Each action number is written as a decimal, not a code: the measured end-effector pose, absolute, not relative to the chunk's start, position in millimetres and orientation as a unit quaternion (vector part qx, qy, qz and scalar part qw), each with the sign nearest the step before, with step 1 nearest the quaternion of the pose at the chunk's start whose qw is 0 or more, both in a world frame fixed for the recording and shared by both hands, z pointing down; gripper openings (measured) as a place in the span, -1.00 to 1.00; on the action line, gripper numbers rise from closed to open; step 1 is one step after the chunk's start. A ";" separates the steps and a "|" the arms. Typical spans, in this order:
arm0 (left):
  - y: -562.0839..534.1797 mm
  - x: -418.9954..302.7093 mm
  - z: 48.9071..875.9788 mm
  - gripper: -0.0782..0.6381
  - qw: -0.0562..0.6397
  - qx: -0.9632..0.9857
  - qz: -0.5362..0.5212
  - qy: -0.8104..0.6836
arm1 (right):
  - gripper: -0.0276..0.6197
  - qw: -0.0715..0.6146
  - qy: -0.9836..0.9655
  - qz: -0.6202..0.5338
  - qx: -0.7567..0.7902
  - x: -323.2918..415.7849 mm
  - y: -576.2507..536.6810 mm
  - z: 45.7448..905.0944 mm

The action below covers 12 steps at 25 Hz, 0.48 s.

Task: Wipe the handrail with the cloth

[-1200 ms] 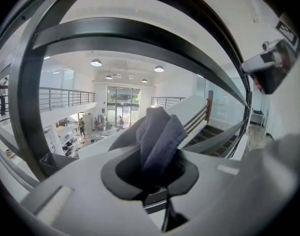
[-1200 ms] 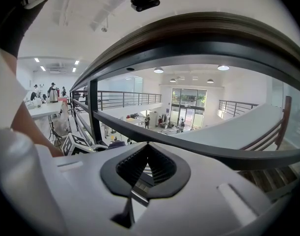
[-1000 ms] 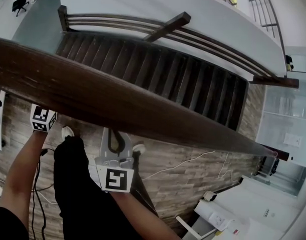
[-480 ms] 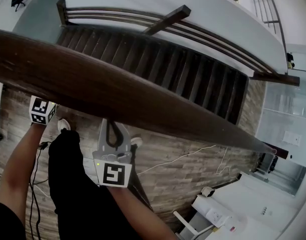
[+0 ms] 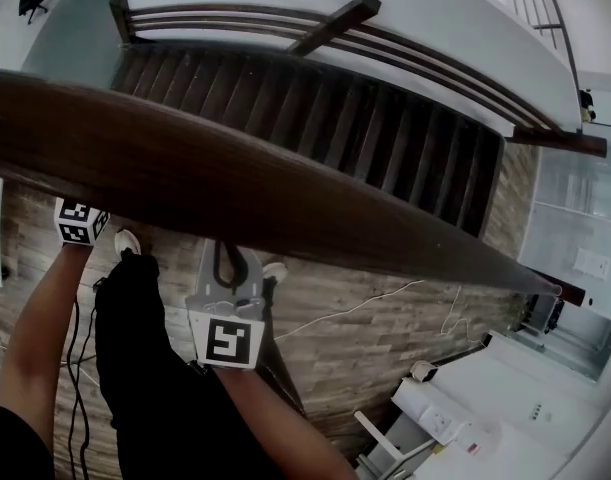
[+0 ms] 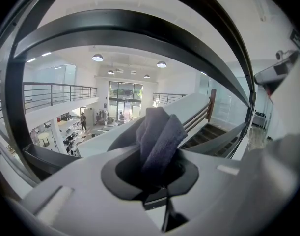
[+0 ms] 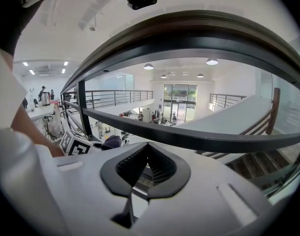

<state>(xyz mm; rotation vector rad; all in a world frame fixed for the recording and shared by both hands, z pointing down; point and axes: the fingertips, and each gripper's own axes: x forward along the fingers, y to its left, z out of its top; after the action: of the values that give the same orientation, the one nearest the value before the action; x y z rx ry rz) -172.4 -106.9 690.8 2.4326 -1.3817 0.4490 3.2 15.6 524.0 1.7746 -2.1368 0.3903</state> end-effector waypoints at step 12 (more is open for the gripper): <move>-99.9 -127.8 689.6 -0.64 0.152 0.862 0.153 -0.459 | -0.91 0.164 -0.733 0.144 0.644 39.9 21.4 515.1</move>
<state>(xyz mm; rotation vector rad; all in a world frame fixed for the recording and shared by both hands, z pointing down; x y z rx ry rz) -127.8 -99.9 689.6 2.4739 -1.3159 0.4379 39.9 21.4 515.1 1.8359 -2.0891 0.4093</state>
